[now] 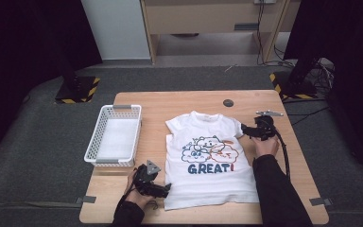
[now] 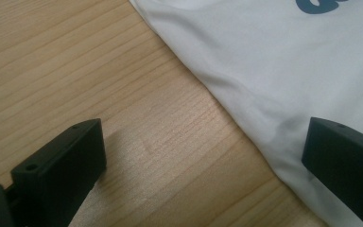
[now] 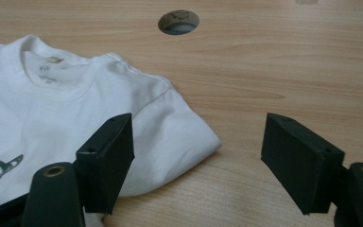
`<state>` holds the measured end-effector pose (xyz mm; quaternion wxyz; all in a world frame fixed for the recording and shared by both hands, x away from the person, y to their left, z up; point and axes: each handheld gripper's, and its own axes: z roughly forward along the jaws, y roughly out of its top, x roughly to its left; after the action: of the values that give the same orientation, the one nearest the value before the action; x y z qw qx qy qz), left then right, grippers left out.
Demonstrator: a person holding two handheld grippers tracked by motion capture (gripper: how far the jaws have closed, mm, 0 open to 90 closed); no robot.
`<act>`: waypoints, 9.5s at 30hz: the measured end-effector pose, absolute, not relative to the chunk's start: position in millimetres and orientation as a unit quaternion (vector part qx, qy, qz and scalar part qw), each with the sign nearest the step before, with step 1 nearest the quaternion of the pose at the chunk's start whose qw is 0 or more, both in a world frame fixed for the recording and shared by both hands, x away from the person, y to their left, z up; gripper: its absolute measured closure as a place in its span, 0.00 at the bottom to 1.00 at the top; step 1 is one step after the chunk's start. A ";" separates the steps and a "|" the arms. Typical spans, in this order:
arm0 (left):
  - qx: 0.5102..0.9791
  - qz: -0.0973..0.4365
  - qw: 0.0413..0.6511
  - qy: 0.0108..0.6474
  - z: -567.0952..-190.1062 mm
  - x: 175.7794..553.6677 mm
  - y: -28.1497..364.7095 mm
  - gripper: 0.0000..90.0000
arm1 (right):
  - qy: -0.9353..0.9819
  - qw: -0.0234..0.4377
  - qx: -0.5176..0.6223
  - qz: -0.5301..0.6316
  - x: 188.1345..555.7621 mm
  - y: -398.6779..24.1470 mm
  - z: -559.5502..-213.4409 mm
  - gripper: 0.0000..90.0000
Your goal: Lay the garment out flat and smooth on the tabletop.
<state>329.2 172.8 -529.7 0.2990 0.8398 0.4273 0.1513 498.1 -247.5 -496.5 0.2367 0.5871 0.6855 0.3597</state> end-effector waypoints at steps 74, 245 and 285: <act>0.839 0.153 0.302 0.427 -530.3 330.0 170.9 0.00 | 0.786 0.186 0.434 0.398 477.5 -91.8 -517.4 0.98; 0.767 0.170 0.399 0.473 -477.0 357.5 171.6 0.09 | 0.780 0.157 0.489 0.359 422.6 -212.2 -513.6 0.08; 0.728 0.226 0.403 0.507 -462.8 437.3 146.6 0.12 | 0.819 0.175 0.440 0.323 387.0 -203.2 -535.0 0.03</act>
<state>437.3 146.6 -462.8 0.4026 0.7279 0.5072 0.2256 387.0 -203.2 -535.0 0.1754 0.4399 0.8192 0.3234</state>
